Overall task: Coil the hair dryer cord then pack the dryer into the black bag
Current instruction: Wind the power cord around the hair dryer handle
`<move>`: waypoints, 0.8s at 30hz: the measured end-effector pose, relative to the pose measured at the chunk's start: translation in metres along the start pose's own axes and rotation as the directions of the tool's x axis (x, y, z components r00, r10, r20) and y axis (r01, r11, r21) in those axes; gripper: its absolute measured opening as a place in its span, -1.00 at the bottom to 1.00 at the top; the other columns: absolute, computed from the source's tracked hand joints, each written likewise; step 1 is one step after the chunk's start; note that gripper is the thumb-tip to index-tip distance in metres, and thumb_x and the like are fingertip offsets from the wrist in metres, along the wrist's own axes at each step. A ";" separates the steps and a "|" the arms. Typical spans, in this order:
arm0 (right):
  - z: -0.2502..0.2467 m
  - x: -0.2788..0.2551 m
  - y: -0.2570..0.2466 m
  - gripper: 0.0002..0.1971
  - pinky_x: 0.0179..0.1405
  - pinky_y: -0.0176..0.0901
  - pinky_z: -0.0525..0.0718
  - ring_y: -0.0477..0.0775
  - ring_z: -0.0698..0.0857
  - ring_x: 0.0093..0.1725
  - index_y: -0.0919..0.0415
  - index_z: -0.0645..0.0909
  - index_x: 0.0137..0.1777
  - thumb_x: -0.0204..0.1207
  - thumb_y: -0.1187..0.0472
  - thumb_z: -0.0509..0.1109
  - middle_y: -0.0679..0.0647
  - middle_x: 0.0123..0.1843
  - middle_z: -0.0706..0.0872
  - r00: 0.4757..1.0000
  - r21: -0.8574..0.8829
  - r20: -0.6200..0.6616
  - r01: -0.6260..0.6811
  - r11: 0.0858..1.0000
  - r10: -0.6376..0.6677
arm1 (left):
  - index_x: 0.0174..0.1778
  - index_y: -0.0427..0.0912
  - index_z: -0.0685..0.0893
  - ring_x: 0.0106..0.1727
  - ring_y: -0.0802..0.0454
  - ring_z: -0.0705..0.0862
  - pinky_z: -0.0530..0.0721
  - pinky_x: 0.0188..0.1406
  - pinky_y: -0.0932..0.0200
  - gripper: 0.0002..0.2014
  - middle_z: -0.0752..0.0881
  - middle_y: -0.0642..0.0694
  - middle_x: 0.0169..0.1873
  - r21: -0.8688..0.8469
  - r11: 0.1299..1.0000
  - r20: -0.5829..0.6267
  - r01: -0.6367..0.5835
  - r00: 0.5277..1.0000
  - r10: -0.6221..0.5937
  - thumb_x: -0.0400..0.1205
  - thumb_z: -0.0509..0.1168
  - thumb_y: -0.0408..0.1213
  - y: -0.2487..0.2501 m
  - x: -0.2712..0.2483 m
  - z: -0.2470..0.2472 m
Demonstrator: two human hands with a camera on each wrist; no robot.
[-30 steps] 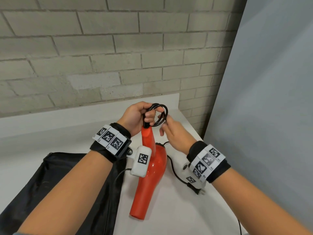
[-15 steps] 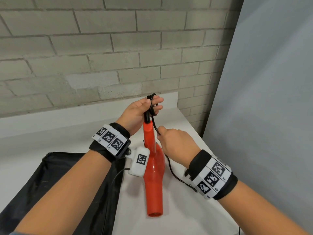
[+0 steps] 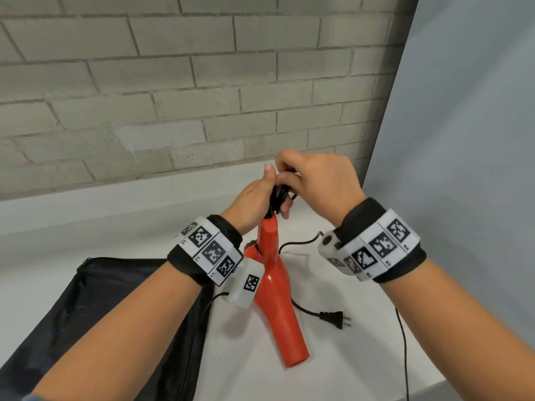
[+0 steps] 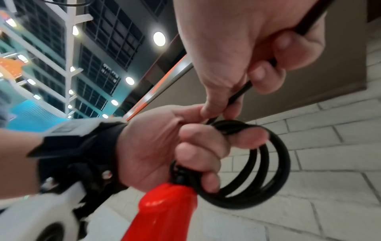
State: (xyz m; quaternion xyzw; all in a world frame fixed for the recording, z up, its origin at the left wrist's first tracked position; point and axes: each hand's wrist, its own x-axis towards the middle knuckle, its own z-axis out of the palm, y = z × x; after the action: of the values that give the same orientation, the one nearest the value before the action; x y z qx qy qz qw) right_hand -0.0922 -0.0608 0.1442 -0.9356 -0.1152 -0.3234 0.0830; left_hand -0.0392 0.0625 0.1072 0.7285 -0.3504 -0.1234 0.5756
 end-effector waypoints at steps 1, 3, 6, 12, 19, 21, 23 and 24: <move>0.000 0.006 0.004 -0.80 -0.36 -0.13 0.43 0.08 0.65 -0.25 0.12 0.55 -0.10 0.52 0.00 0.26 -0.02 -0.23 0.74 0.998 0.088 0.054 -0.043 0.995 0.038 | -0.33 -0.05 0.60 -0.53 0.19 0.50 0.53 -0.29 0.29 -0.34 0.49 -0.03 -0.57 -0.061 0.998 0.006 0.035 0.999 -0.035 0.69 -0.41 -0.01 0.000 0.001 0.000; 0.004 0.014 0.014 -0.85 -0.21 -0.11 0.50 -0.06 0.62 -0.23 0.10 0.60 -0.09 0.48 0.04 0.36 -0.15 -0.21 0.69 0.982 0.270 0.168 -0.134 0.954 0.090 | -0.24 -0.16 0.63 -0.60 0.17 0.38 0.53 -0.31 0.26 -0.33 0.41 -0.02 -0.62 -0.199 0.975 0.040 0.095 0.995 -0.088 0.69 -0.38 0.03 -0.001 0.002 -0.001; 0.027 0.019 0.031 -0.94 -0.13 -0.22 0.53 -0.32 0.58 -0.32 0.10 0.62 -0.18 0.51 0.18 0.37 -0.18 -0.30 0.63 0.957 0.539 0.272 -0.241 0.807 0.104 | -0.19 -0.32 0.63 -0.64 0.15 0.31 0.59 -0.36 0.32 -0.34 0.36 0.12 -0.74 -0.314 0.940 0.085 0.133 0.990 -0.112 0.71 -0.30 0.00 -0.005 0.003 -0.006; 0.040 -0.008 0.026 -0.69 -0.58 -0.54 0.39 -0.31 0.45 -0.65 0.45 0.59 0.07 0.69 0.31 0.03 -0.27 -0.67 0.54 0.924 0.735 0.353 -0.370 0.568 0.145 | -0.21 -0.32 0.65 -0.67 0.17 0.32 0.61 -0.39 0.31 -0.54 0.32 0.12 -0.74 -0.444 0.890 0.030 0.102 0.995 -0.098 0.71 -0.12 -0.21 -0.016 0.000 -0.023; 0.047 -0.012 0.018 -0.81 -0.33 -0.57 0.51 -0.42 0.60 -0.43 0.26 0.64 0.06 0.60 0.40 0.21 -0.25 -0.36 0.69 0.931 0.793 0.331 -0.362 0.490 0.153 | -0.31 -0.14 0.74 -0.58 0.21 0.44 0.67 -0.25 0.33 -0.65 0.50 0.10 -0.67 -0.369 0.929 -0.068 -0.011 0.998 -0.015 0.63 0.10 -0.13 -0.024 -0.003 -0.026; 0.050 -0.010 0.018 -0.78 -0.18 -0.51 0.55 -0.41 0.63 -0.37 0.06 0.65 -0.11 0.57 0.39 0.26 -0.12 -0.29 0.68 0.933 0.796 0.304 -0.361 0.486 0.194 | -0.22 -0.19 0.64 -0.56 0.22 0.44 0.68 -0.23 0.33 -0.69 0.51 0.12 -0.64 -0.327 0.944 -0.125 -0.037 0.992 -0.004 0.69 0.04 -0.20 -0.026 -0.002 -0.025; 0.054 -0.010 0.017 -0.78 -0.18 -0.54 0.56 -0.40 0.63 -0.39 0.05 0.64 -0.18 0.55 0.39 0.29 -0.10 -0.33 0.68 0.930 0.802 0.281 -0.363 0.475 0.236 | -0.04 -0.14 0.58 -0.54 0.23 0.45 0.68 -0.22 0.32 -0.79 0.52 0.13 -0.62 -0.324 0.943 -0.160 -0.078 0.987 0.026 0.70 0.03 -0.26 -0.027 -0.002 -0.024; 0.055 -0.010 0.016 -0.81 -0.20 -0.57 0.56 -0.40 0.63 -0.41 0.08 0.64 -0.17 0.54 0.38 0.30 -0.10 -0.34 0.68 0.929 0.802 0.267 -0.361 0.476 0.255 | 0.06 -0.08 0.54 -0.51 0.24 0.48 0.68 -0.21 0.32 -0.84 0.54 0.14 -0.60 -0.304 0.946 -0.173 -0.113 0.983 0.061 0.68 0.07 -0.26 -0.027 -0.003 -0.024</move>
State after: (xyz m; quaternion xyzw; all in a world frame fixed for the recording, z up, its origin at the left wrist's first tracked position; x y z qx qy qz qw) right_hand -0.0633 -0.0652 0.0942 -0.8008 -0.0902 -0.1554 0.5713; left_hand -0.0173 0.0851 0.0887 0.6197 -0.3106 -0.0922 0.7148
